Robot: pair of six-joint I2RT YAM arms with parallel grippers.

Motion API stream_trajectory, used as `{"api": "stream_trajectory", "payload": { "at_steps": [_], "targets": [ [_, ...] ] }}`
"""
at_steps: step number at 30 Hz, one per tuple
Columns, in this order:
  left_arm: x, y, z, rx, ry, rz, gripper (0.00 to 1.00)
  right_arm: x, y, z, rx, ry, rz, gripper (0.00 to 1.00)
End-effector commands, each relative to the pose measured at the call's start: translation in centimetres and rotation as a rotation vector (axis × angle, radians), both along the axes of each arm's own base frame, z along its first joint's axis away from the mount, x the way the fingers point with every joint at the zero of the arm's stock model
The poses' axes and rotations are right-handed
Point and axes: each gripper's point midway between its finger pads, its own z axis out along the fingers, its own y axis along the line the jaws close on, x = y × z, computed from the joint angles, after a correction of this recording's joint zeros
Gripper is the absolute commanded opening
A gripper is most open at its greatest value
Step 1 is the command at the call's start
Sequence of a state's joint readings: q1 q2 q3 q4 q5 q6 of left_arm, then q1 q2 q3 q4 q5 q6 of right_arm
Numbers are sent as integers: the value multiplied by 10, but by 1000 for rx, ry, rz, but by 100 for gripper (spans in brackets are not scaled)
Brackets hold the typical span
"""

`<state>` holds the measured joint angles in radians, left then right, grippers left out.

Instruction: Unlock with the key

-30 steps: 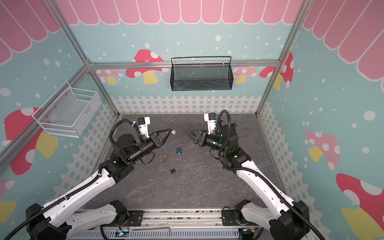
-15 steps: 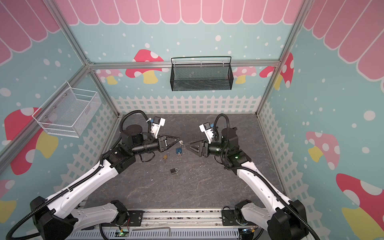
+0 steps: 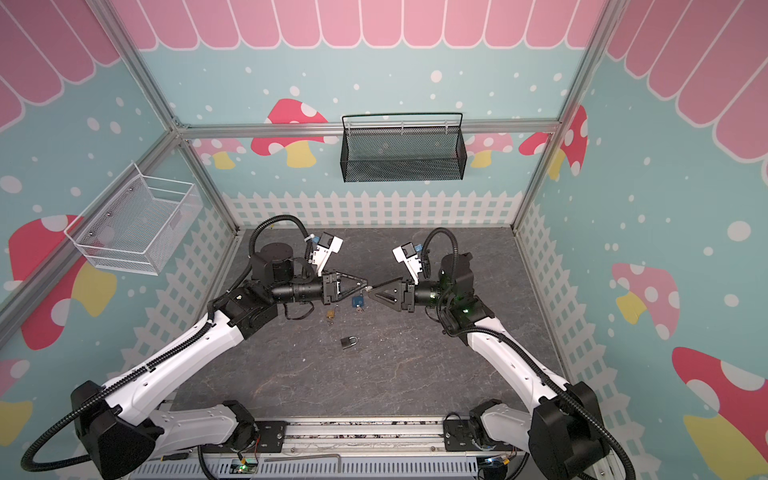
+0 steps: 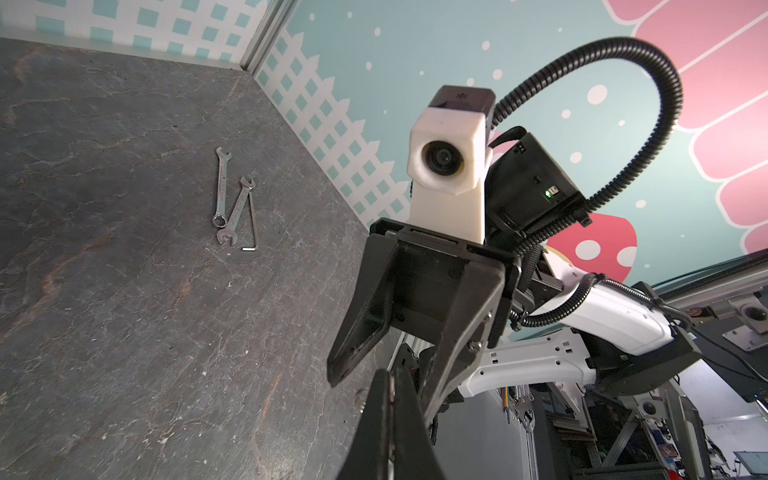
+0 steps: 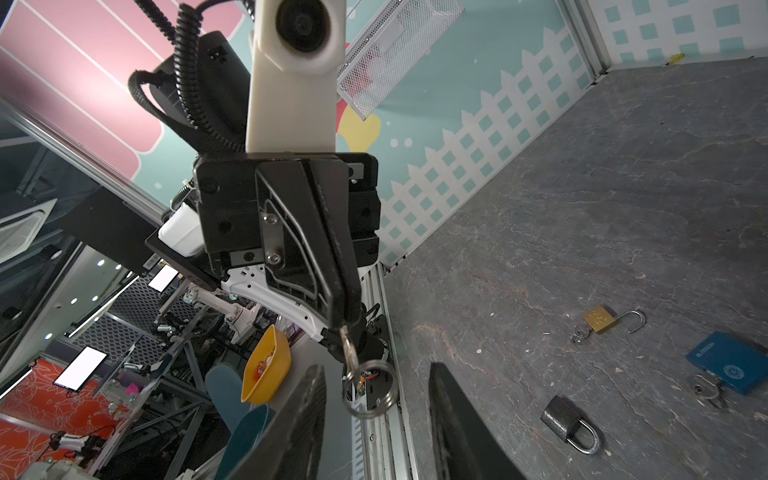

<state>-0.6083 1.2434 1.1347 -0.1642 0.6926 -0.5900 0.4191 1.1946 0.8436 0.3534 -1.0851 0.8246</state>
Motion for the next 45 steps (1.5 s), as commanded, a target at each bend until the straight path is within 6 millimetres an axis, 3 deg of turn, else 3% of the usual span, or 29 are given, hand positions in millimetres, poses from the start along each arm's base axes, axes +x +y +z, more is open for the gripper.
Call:
{"api": "stream_trajectory", "payload": {
  "at_steps": [1, 30, 31, 33, 36, 39, 45],
  "targets": [
    [-2, -3, 8, -3, -27, -35, 0, -6, 2, 9, 27, -40, 40, 37],
    [-1, -6, 7, 1, -33, -50, 0, -5, 1, 7, 30, -46, 29, 0],
    [-1, -5, 8, 0, -31, -46, 4, -5, 1, 7, 30, -43, 27, 0],
    [1, -3, 6, 1, -31, -35, 23, -5, -1, 4, 23, -29, 12, 0],
    [6, 7, -8, 20, -3, 16, 39, -2, -4, -11, -23, 15, -31, 0],
    [12, 22, -32, 48, 59, 95, 46, 1, -11, -32, -83, 49, -100, 0],
    [22, 54, -104, 233, 179, 299, 52, 1, -27, -79, -184, 133, -231, 0]
  ]
}}
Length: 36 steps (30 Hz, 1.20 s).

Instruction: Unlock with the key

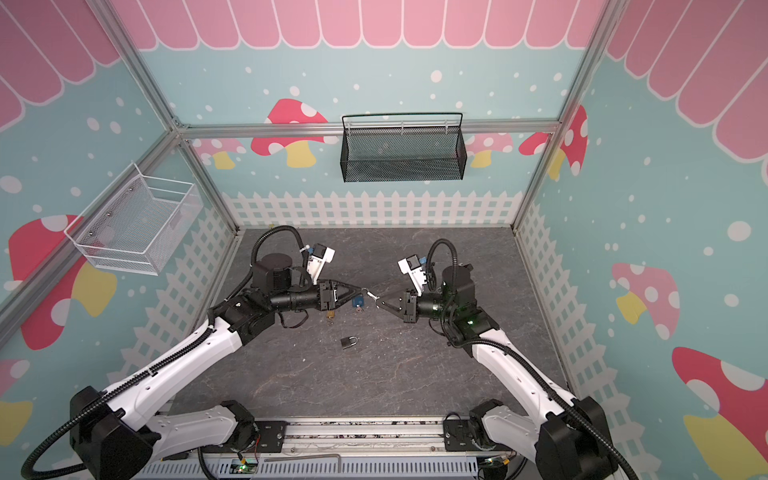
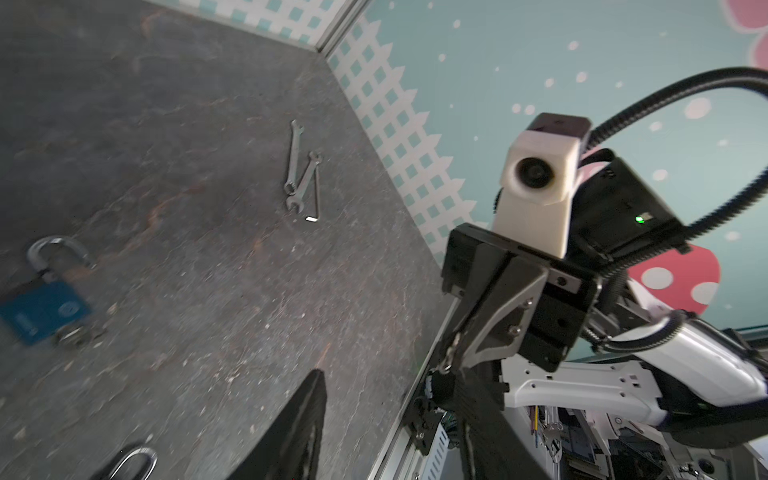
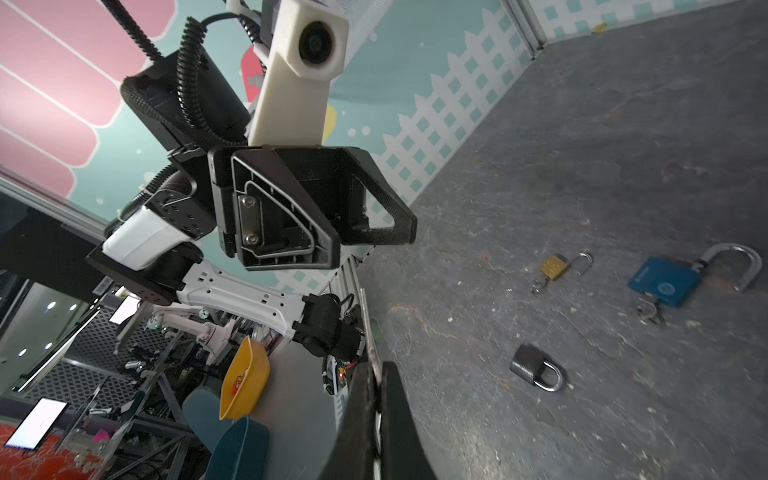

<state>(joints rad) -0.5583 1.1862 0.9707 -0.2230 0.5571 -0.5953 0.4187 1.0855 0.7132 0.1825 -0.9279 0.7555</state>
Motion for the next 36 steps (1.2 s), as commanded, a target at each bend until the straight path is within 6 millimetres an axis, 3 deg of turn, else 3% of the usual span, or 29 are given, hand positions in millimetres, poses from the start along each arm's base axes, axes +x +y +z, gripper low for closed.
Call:
{"api": "stream_trajectory", "payload": {
  "at_steps": [1, 6, 10, 19, 22, 26, 36],
  "targets": [
    [7, 22, -46, 135, 86, 139, 52, 5, -13, -38, -102, 62, -103, 0],
    [4, 21, -97, 304, 125, 151, 55, -4, -21, -77, -143, 162, -143, 0],
    [7, 19, -138, 416, 167, 114, 58, -11, -27, -89, -138, 180, -175, 0],
    [12, 21, -203, 591, 234, 49, 60, -20, -42, -137, -233, 276, -253, 0],
    [12, 22, -217, 629, 262, 35, 60, -23, -41, -146, -244, 291, -231, 0],
    [10, 26, -231, 665, 280, 35, 61, -21, -39, -139, -217, 265, -231, 0],
    [-1, 30, -246, 753, 308, 47, 62, -20, -38, -140, -225, 260, -223, 0]
  ]
}}
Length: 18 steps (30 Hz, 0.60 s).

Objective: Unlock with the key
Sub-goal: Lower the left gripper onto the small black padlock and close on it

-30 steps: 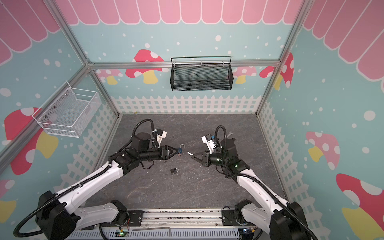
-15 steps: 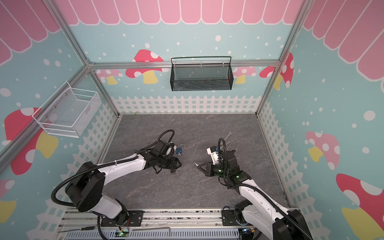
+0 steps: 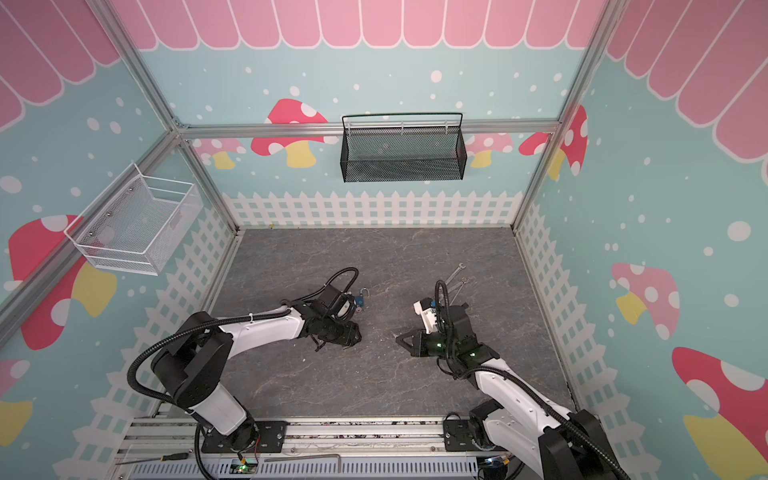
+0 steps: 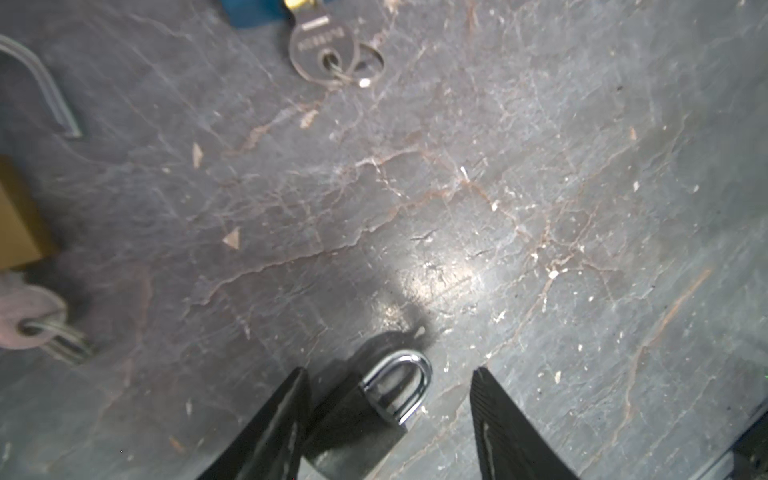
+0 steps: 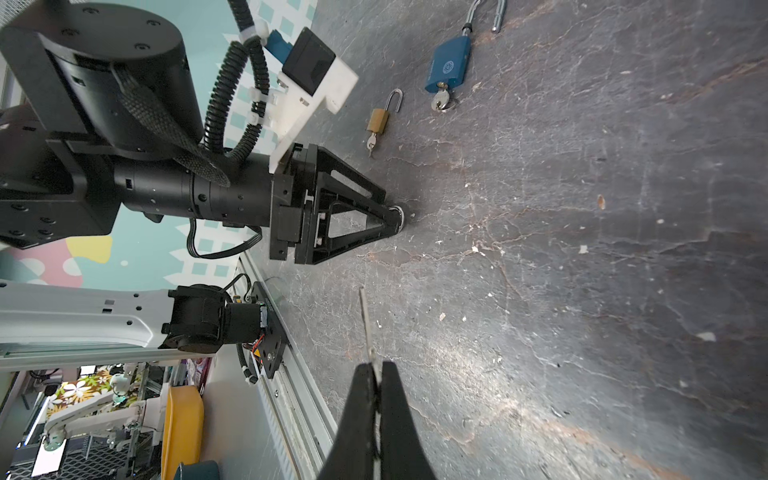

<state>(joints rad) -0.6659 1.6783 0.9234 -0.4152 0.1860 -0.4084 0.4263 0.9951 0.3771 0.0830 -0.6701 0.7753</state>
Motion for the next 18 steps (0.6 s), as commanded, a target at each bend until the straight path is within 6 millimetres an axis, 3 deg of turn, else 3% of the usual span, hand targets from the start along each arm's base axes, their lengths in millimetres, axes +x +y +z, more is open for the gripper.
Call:
{"api": "stream_trajectory", "payload": {
  "at_steps": [1, 10, 18],
  "targets": [
    [-2, 6, -3, 74, 0, 14, 62, 2, 3, 5, 8, -26, 13, 0],
    [-17, -1, 1, 159, -17, 65, 61, 3, 2, 2, -11, -33, 12, 0],
    [-17, 3, -3, 277, -23, 178, 59, 1, 3, -2, -15, -29, 33, 0]
  ]
}}
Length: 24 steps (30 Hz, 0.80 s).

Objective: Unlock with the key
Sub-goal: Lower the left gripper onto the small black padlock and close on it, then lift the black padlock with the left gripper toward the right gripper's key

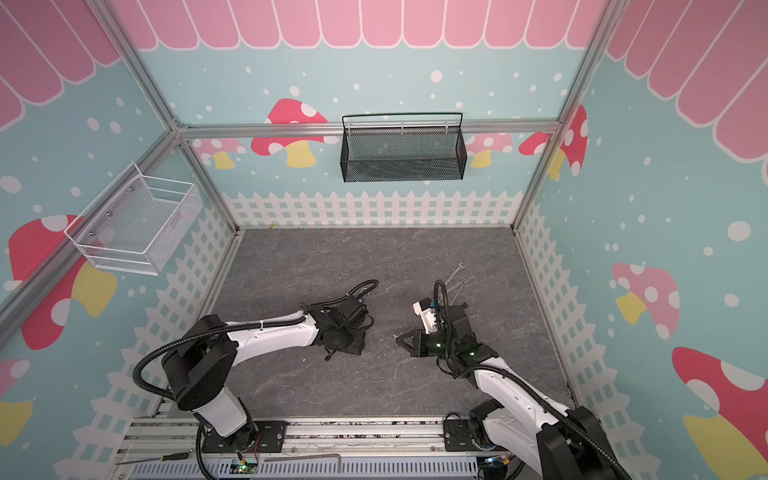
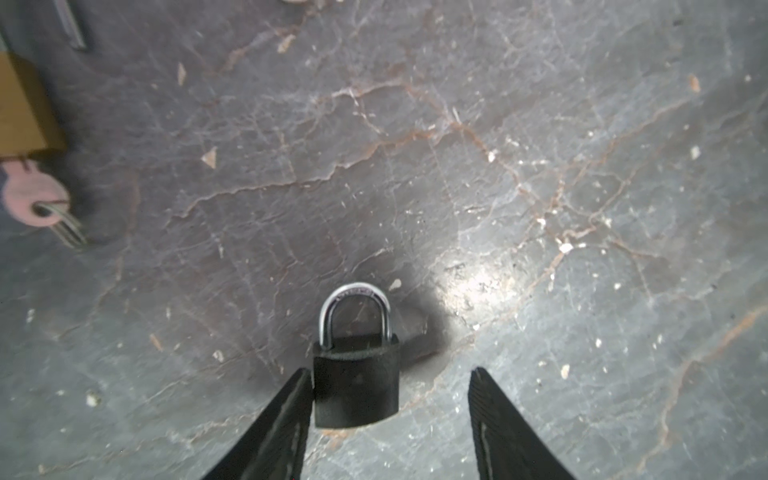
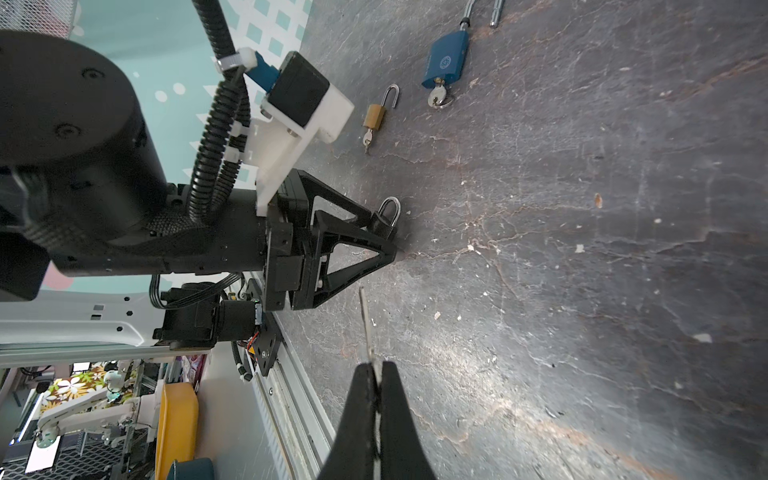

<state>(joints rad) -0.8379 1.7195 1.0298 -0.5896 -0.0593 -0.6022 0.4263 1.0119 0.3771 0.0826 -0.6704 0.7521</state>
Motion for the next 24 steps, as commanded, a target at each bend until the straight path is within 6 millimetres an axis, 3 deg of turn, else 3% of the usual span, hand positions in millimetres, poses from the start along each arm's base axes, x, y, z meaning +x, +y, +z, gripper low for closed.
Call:
{"api": "stream_trajectory", "payload": {
  "at_steps": [1, 9, 12, 24],
  "targets": [
    [2, 11, -5, 73, 1, 88, 59, 1, 3, 3, -1, -25, 27, 0],
    [-2, 5, -13, 101, 28, 116, 56, -3, 6, -3, -17, -14, 72, 0],
    [-7, 2, -17, 100, 51, 123, 51, -6, 6, -6, -22, -8, 84, 0],
    [-12, 10, -22, 170, 62, 219, 46, -12, 9, -11, -24, -25, 148, 0]
  ]
}}
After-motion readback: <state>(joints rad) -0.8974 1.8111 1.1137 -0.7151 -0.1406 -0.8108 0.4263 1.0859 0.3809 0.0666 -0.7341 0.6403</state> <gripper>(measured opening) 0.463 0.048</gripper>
